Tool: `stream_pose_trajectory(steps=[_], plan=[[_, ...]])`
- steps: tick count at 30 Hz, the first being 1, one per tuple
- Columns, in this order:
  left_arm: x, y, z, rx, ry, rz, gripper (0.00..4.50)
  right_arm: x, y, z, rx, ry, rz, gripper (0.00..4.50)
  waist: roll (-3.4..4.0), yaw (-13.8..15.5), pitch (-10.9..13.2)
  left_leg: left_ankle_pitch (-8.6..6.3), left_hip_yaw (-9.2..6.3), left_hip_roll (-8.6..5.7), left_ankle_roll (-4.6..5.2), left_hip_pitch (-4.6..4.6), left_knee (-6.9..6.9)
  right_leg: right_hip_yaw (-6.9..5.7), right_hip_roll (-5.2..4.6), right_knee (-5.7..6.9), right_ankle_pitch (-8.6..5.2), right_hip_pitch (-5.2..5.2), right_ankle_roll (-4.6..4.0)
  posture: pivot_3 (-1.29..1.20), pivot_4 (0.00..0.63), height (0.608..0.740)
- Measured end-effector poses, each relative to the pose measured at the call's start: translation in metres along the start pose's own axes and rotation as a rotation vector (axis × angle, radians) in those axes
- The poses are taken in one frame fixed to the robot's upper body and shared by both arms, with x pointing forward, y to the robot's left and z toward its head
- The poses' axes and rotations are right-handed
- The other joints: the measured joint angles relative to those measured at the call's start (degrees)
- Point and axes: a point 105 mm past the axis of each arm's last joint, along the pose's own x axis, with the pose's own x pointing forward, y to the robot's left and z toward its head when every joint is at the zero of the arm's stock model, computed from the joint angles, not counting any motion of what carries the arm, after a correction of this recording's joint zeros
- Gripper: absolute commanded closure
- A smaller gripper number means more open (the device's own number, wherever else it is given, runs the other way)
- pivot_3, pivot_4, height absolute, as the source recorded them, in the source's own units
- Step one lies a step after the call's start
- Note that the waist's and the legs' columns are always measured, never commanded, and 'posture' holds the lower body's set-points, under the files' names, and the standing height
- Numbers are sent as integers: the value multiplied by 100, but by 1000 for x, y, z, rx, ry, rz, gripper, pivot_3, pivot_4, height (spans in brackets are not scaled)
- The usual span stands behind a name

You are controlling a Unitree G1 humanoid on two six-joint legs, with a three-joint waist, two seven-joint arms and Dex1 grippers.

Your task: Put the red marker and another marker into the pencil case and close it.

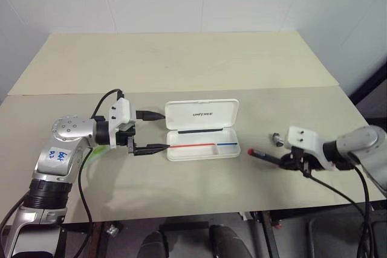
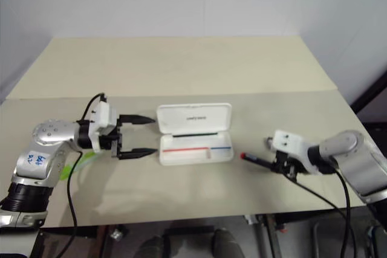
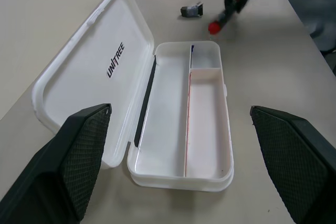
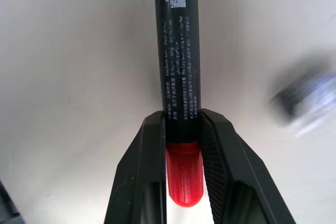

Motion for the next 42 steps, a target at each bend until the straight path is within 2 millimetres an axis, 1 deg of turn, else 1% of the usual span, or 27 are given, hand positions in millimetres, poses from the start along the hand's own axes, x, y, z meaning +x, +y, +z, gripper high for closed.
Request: stream_pose_trajectory(steps=[2,3,5,9,11,14,16,19,23,28,30,33,39,42], plan=[[-4,1,-1,2,10,11,0,-6,-6,22,-73,-49,-8,3930,-2,8,-1,0,-2,3,0,2,-5,-5,2,1,1,0,3,0,150,740],[-7,1,-2,-1,20,19,0,-5,-6,29,-98,-70,0,3930,-2,9,-1,-1,-2,3,-1,2,-7,-5,2,1,2,0,5,0,150,740],[-15,0,-7,-15,36,41,0,6,-1,43,-164,-99,47,3930,-2,4,-1,-2,0,3,-2,-1,-9,-5,1,-1,2,-3,5,0,150,740],[-19,-3,-14,-33,52,57,0,26,5,69,-260,-144,116,3930,-2,18,-1,-3,0,3,-1,-13,-6,-5,0,1,2,-15,6,0,150,740],[-23,-5,-15,-29,68,63,0,32,2,83,-314,-160,124,3930,-2,15,-1,-3,0,3,-1,-14,-4,-6,0,3,3,-16,7,0,150,740],[-33,-5,-17,-26,90,97,0,45,-10,101,-373,-166,120,3930,-2,-3,-1,-3,1,3,-2,-11,-4,-6,1,10,1,-17,5,0,150,740],[-34,-8,-17,-23,92,109,0,56,-13,113,-405,-176,132,3930,-2,-8,-1,-3,1,3,-2,-11,-4,-7,1,17,1,-18,3,0,150,740],[-35,-12,-15,-18,94,122,0,69,-13,118,-423,-174,155,3930,-2,17,-1,-3,0,3,-2,-12,-5,-10,0,26,-3,-21,-1,0,150,740],[-39,-15,-18,-40,101,156,0,78,-13,120,-448,-165,180,3930,-2,27,-1,-3,0,3,-2,-11,-1,-10,0,31,-3,-20,-2,0,150,740],[-42,-16,-16,-36,97,176,0,93,-13,127,-450,-171,187,3930,-2,-9,-1,-1,0,3,-5,-1,1,-10,1,50,-4,-19,-4,0,150,740],[-43,-20,-18,-43,103,173,0,97,-13,127,-451,-166,187,3165,-2,-33,-1,-1,0,3,-6,-1,-1,-10,1,51,-5,-20,-5,0,150,740],[-51,-21,-22,-58,124,199,0,99,-16,123,-453,-148,179,2146,-2,-87,-1,-1,-1,4,-6,-1,-3,-10,1,50,-5,-20,-6,0,150,740],[-53,-18,-21,-55,123,220,0,95,-19,132,-460,-174,154,43,-3,-127,-1,-1,-1,3,-6,0,-3,-10,1,49,-5,-18,-6,0,150,740],[-53,-18,-21,-54,123,220,0,90,-13,143,-440,-223,176,43,-3,-127,-1,-1,-2,4,-6,-1,-6,-10,1,49,-5,-20,-6,0,150,740]])
